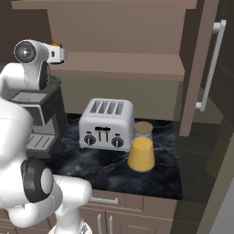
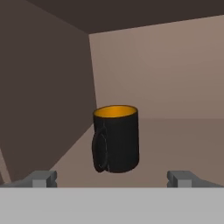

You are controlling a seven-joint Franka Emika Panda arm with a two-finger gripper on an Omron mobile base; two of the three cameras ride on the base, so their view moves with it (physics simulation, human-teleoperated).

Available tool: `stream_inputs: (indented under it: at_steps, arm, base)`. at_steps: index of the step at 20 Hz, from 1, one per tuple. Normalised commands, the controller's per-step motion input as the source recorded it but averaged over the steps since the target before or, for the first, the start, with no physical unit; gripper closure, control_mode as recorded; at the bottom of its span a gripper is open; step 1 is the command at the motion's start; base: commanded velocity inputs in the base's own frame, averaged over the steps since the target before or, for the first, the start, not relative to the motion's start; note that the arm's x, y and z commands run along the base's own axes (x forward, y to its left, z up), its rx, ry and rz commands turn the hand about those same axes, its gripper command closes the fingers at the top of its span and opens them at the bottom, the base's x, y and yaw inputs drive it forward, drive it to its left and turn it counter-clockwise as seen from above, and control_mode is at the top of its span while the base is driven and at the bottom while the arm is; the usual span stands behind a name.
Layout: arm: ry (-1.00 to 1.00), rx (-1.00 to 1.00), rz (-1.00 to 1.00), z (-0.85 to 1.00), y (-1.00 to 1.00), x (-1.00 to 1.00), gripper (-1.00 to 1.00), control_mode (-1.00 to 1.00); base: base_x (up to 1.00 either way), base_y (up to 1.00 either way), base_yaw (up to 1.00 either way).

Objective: There is a tray on the dining counter. Grab the cup, mug, and pitcher and place them on the tray. The pitcher may be placed next to the tray if it cannot fit the tray.

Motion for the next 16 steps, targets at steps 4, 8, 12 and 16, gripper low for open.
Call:
stream_inputs:
  at_steps: [4,8,12,16]
  arm:
    - [0.0,0.0,0.0,0.0,0.0,0.18,-1.0,-1.0]
    - [0.0,0.0,0.0,0.0,0.0,0.18,-1.0,-1.0]
    - [0.0,0.0,0.0,0.0,0.0,0.15,-1.0,-1.0]
    - [0.0,0.0,0.0,0.0,0.02,0.11,-1.0,-1.0]
  base:
    - [0.0,0.0,0.0]
    - [0.0,0.0,0.0]
    - [0.0,0.0,0.0]
    - [0.0,0.0,0.0]
